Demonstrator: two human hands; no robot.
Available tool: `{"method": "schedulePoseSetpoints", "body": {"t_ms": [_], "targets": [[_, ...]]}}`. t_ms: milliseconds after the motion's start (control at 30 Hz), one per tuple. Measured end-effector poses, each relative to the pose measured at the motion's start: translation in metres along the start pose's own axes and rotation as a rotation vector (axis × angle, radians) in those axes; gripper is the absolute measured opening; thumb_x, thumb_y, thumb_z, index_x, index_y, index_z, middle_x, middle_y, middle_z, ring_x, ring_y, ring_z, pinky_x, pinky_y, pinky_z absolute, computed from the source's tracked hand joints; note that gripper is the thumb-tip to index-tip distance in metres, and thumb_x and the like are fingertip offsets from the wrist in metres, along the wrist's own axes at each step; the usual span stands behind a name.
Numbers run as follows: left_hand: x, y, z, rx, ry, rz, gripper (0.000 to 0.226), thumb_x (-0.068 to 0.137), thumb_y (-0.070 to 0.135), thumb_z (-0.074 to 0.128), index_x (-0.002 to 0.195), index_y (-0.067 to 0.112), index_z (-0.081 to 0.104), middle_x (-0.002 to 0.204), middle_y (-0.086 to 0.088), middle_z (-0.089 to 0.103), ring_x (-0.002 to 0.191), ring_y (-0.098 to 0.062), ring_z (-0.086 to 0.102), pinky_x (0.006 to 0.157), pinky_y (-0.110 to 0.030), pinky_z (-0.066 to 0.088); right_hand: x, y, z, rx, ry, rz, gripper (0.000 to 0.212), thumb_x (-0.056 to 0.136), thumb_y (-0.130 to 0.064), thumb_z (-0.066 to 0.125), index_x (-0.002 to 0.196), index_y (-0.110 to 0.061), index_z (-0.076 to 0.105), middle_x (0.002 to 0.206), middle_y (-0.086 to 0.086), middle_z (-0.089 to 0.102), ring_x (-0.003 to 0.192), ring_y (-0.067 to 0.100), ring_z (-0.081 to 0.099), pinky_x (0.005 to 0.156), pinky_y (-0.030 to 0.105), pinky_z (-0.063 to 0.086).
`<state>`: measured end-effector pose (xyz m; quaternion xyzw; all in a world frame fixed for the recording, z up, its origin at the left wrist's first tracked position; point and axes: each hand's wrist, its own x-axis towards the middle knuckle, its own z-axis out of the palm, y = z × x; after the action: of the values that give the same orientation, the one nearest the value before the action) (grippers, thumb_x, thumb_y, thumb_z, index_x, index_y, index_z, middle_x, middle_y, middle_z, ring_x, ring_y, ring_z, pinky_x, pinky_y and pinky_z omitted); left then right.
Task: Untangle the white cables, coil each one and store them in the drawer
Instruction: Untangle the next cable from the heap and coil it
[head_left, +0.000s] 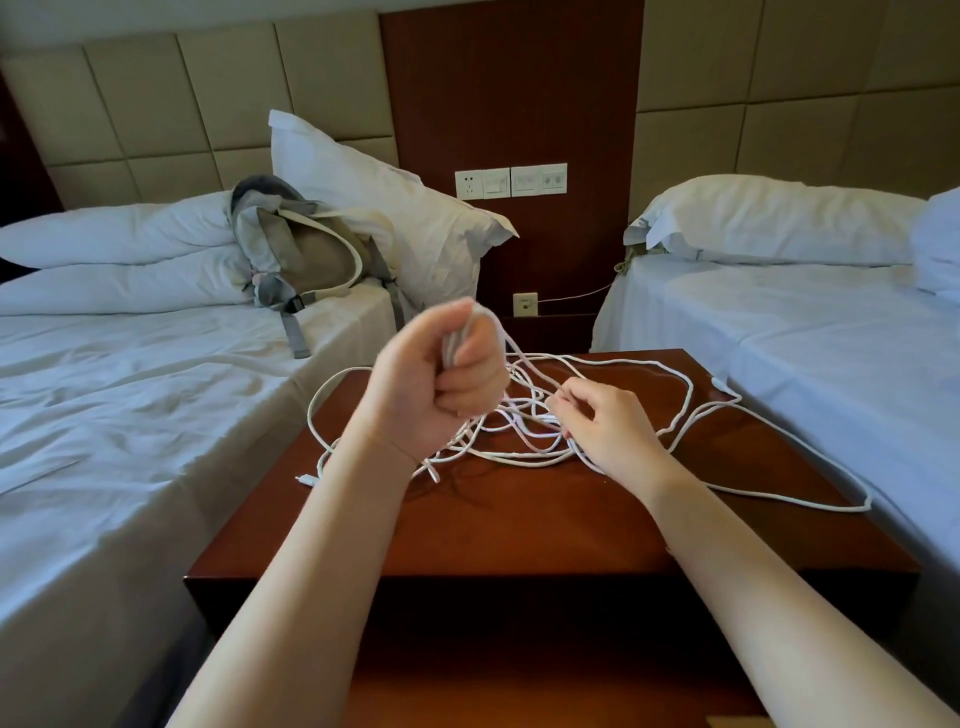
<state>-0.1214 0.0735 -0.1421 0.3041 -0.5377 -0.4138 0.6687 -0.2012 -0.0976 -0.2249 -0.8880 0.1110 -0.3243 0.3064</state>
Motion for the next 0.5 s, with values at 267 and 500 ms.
{"method": "schedulePoseSetpoints", "body": {"t_ms": [267, 500], "targets": [[-0.003, 0.014, 0.001, -0.120, 0.130, 0.315, 0.040, 0.086, 0.026, 0.035, 0.048, 0.018, 0.045, 0.040, 0.006, 0.022, 0.034, -0.008, 0.021, 0.038, -0.020, 0.021, 0.000, -0.003, -0.002, -0.075, -0.037, 0.106, 0.029, 0.100, -0.034, 0.041, 0.087, -0.017, 0.060, 0.082, -0.003, 0.051, 0.075, 0.013, 0.051, 0.067, 0.028, 0.043], [0.001, 0.007, 0.005, -0.280, 0.679, 0.516, 0.020, 0.088, 0.019, 0.034, 0.072, 0.013, 0.044, 0.057, 0.003, 0.039, 0.050, -0.009, 0.040, 0.056, -0.020, 0.038, -0.001, 0.008, -0.001, -0.057, -0.071, 0.001, 0.027, 0.100, -0.030, 0.042, 0.077, -0.024, 0.054, 0.071, -0.002, 0.060, 0.069, 0.008, 0.046, 0.057, 0.023, 0.034]]}}
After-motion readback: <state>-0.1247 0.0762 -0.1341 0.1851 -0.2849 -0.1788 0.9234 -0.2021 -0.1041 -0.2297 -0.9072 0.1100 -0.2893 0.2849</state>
